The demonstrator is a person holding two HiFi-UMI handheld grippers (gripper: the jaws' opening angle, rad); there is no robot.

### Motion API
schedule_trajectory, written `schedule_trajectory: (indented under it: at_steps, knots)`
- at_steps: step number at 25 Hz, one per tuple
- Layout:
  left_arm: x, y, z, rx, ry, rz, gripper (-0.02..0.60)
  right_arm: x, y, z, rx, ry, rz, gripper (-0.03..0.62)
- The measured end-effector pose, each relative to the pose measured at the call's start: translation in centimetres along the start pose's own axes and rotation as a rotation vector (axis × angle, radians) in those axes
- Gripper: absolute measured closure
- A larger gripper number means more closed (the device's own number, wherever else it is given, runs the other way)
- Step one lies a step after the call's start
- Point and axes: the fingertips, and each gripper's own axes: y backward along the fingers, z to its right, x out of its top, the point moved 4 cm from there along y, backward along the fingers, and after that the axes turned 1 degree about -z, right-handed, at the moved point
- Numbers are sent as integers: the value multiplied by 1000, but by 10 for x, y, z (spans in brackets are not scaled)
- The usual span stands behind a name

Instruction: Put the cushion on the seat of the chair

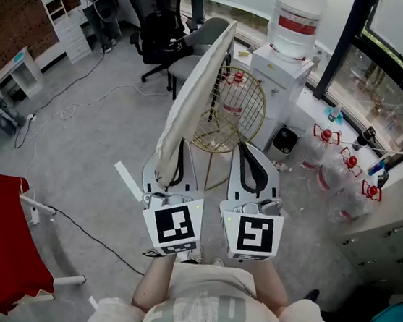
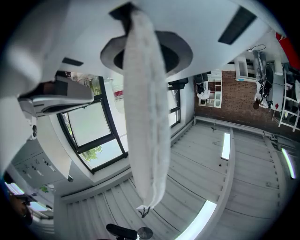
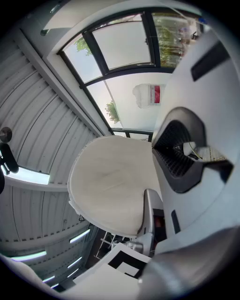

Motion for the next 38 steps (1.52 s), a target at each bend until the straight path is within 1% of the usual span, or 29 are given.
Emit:
schedule_trajectory:
  at_steps: [6, 9, 13, 20, 25, 33, 38]
  knots:
    - [-1, -12, -13, 1, -22, 15, 523, -1, -16, -8, -1, -3, 5, 577]
    - [-11, -25, -15, -14, -14, -2, 523, -13, -23, -3, -21, 22, -23, 577]
    - [-25, -45, -18, -37, 2, -40, 523, -24, -34, 0, -34, -27, -33, 577]
    - [-43, -64, -26, -71, 30, -69, 523, -34, -52, -3, -57, -17, -56, 577]
    - [-45, -77, -37, -87, 44, -60, 523, -32, -67, -10, -61, 16, -53, 577]
    - [-56, -94, -60, -102, 43, -49, 523, -44, -92, -26, -73, 39, -61, 577]
    - [-63, -113, -63, -111, 68, -46, 523, -55, -105, -22, -95, 65, -77, 577]
